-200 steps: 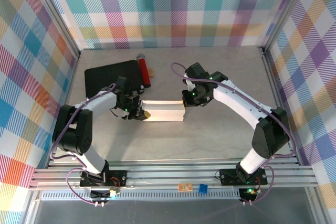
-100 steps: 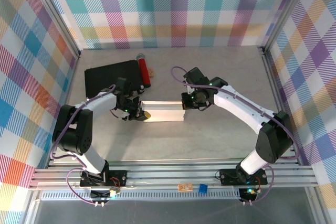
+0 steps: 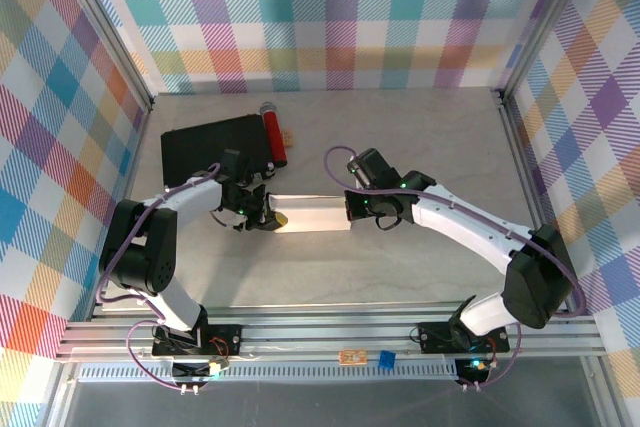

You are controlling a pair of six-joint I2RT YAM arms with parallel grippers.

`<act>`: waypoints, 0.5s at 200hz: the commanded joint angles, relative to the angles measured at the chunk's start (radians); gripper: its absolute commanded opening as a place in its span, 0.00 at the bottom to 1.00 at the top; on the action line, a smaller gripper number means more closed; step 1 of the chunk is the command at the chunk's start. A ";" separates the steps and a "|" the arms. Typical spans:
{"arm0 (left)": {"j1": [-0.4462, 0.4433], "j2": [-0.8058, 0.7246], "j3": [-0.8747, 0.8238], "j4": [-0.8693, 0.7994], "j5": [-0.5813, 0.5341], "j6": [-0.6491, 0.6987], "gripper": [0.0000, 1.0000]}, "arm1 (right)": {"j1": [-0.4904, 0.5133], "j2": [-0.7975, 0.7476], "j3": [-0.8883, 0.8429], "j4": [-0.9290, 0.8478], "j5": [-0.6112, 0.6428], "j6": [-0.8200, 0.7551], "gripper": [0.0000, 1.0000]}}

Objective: Fold the paper box

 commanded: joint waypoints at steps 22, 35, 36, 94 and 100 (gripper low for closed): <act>0.015 -0.013 -0.050 0.079 -0.109 -0.016 0.46 | 0.013 0.058 -0.015 -0.088 0.020 -0.016 0.00; 0.026 -0.036 -0.046 0.024 -0.114 0.020 0.67 | 0.013 0.073 0.004 -0.108 0.025 -0.016 0.00; 0.027 -0.037 -0.045 0.019 -0.114 0.022 0.68 | 0.013 0.075 0.006 -0.110 0.025 -0.016 0.00; 0.106 -0.103 0.015 -0.152 -0.133 0.250 0.82 | 0.013 0.137 0.082 -0.168 0.044 -0.005 0.00; 0.116 -0.111 0.031 -0.188 -0.142 0.294 0.83 | 0.013 0.141 0.088 -0.171 0.045 -0.006 0.00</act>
